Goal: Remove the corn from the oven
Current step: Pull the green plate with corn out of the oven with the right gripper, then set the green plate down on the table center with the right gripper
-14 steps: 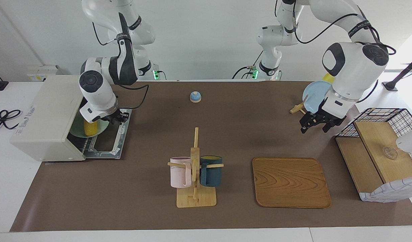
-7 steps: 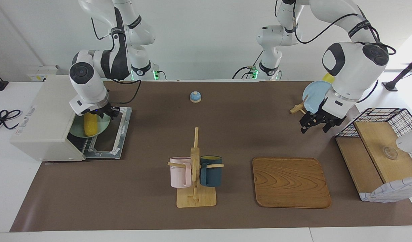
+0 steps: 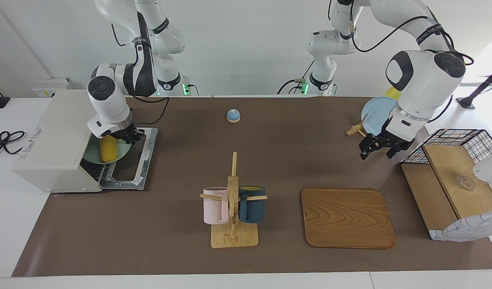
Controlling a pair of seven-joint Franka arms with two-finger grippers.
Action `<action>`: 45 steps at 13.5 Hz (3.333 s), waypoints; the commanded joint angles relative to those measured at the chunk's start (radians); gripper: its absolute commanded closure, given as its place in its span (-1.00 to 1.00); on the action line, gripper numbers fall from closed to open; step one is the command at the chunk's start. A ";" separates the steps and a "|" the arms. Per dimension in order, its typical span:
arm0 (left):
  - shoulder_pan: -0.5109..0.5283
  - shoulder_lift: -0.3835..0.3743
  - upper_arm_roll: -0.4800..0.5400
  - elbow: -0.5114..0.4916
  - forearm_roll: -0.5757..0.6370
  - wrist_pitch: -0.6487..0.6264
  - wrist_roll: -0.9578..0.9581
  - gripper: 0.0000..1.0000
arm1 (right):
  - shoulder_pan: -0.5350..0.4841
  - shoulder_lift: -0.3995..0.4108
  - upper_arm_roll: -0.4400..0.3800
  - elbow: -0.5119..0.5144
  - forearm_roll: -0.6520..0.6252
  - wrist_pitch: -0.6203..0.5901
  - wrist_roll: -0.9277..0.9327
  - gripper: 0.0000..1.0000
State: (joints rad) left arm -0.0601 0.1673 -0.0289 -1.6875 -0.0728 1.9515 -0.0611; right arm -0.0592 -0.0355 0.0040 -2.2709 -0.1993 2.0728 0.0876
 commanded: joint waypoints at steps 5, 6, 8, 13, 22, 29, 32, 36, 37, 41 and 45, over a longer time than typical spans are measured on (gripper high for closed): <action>-0.004 -0.009 0.000 -0.001 -0.007 0.007 0.003 -1.00 | 0.194 0.009 0.013 0.195 -0.086 -0.256 0.055 1.00; -0.004 -0.009 0.000 -0.001 -0.007 0.009 0.003 -1.00 | 0.237 0.026 0.013 0.250 -0.086 -0.310 0.104 1.00; -0.001 -0.009 0.000 -0.003 -0.007 0.009 0.004 -1.00 | 0.343 0.063 0.014 0.358 -0.086 -0.399 0.206 1.00; 0.000 -0.009 -0.002 -0.001 -0.007 0.010 0.006 -1.00 | 0.579 0.169 0.018 0.500 -0.033 -0.416 0.453 1.00; 0.017 -0.008 0.001 0.003 -0.007 0.012 0.012 -1.00 | 0.792 0.637 0.062 0.880 0.050 -0.261 0.761 1.00; 0.026 -0.006 0.001 0.003 -0.012 0.024 0.012 -1.00 | 0.806 0.605 0.065 0.664 0.109 0.039 0.799 0.98; 0.025 -0.006 0.001 0.002 -0.013 0.024 0.010 -1.00 | 0.812 0.603 0.065 0.654 0.118 0.084 0.799 -0.32; 0.023 -0.006 0.001 0.003 -0.013 0.026 0.010 -1.00 | 0.803 0.595 0.067 0.720 0.116 0.101 0.787 -1.00; 0.022 -0.006 0.001 0.003 -0.013 0.024 0.010 -1.00 | 0.793 0.567 0.067 0.726 0.115 0.066 0.778 -1.00; 0.011 -0.005 0.000 0.003 -0.013 0.026 0.010 -1.00 | 0.710 0.421 0.068 0.726 0.121 -0.104 0.674 -1.00; -0.062 0.001 -0.008 0.002 -0.016 0.035 0.000 -1.00 | 0.529 0.272 0.067 0.719 0.204 -0.311 0.483 -1.00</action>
State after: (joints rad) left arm -0.0685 0.1676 -0.0451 -1.6829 -0.0770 1.9696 -0.0583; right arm 0.5579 0.3032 0.0575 -1.5192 -0.0391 1.8213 0.6569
